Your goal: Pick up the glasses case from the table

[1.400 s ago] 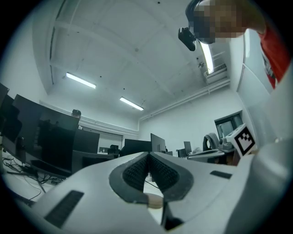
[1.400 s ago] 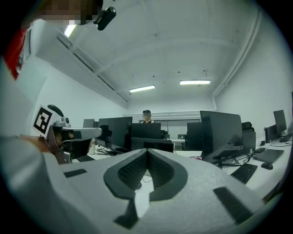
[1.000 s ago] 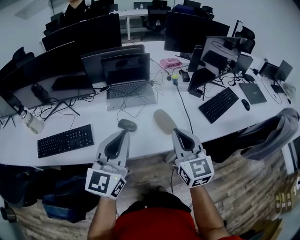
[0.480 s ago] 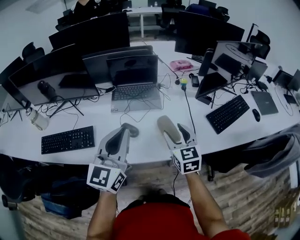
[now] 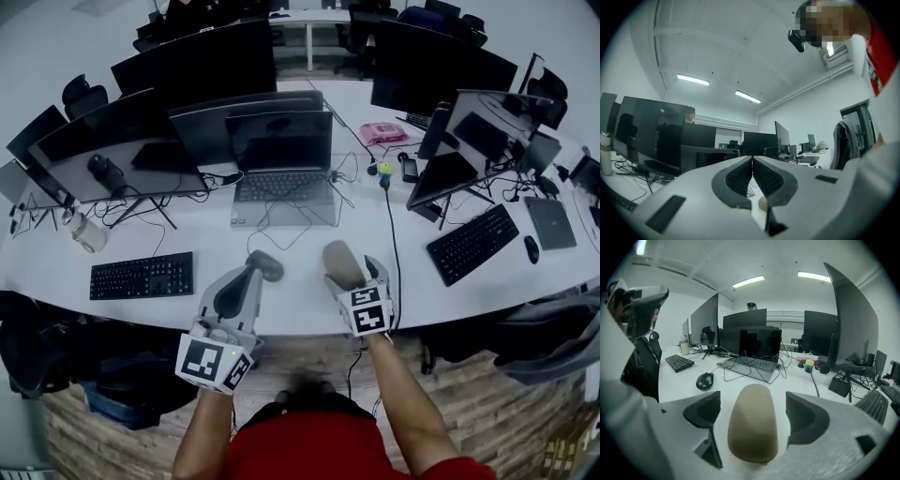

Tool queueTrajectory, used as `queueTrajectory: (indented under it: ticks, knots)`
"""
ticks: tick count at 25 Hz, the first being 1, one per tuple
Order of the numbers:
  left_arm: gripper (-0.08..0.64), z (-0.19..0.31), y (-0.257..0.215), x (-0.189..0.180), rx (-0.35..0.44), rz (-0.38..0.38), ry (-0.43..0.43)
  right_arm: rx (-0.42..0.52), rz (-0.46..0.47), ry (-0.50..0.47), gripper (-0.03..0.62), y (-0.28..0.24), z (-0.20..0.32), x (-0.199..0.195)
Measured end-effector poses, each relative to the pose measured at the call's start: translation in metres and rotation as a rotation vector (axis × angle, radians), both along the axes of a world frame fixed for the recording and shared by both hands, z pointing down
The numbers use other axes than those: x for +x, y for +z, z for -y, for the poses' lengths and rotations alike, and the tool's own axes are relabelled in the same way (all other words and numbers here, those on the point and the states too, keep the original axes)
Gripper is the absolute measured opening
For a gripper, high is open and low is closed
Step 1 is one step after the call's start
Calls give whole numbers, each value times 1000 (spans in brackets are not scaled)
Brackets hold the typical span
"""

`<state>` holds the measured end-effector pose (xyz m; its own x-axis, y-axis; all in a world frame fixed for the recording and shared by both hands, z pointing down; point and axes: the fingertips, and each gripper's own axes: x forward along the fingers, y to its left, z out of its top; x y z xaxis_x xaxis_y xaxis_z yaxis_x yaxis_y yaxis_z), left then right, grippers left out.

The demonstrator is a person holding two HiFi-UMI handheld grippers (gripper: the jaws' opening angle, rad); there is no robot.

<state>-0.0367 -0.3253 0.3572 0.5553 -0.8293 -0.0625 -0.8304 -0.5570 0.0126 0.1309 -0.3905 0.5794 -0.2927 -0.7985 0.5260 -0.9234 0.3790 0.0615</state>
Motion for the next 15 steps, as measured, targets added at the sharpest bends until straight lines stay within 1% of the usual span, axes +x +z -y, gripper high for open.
queueTrajectory:
  ticks: [4,7,11,15]
  knots:
    - [11,3,6,3,-14,18,-10,-61,-16,-13,446,23,10,0]
    - [11,5,11,3,-22,24,-18,-99,-27,-30,454,38,15,-2]
    - [11,6,16,-3,-35,25,-33,-139,-33,-41,454,52,18,-7]
    - [11,5,16,-9,-31,27,-42,-161,-35,-23,442,62,18,-6]
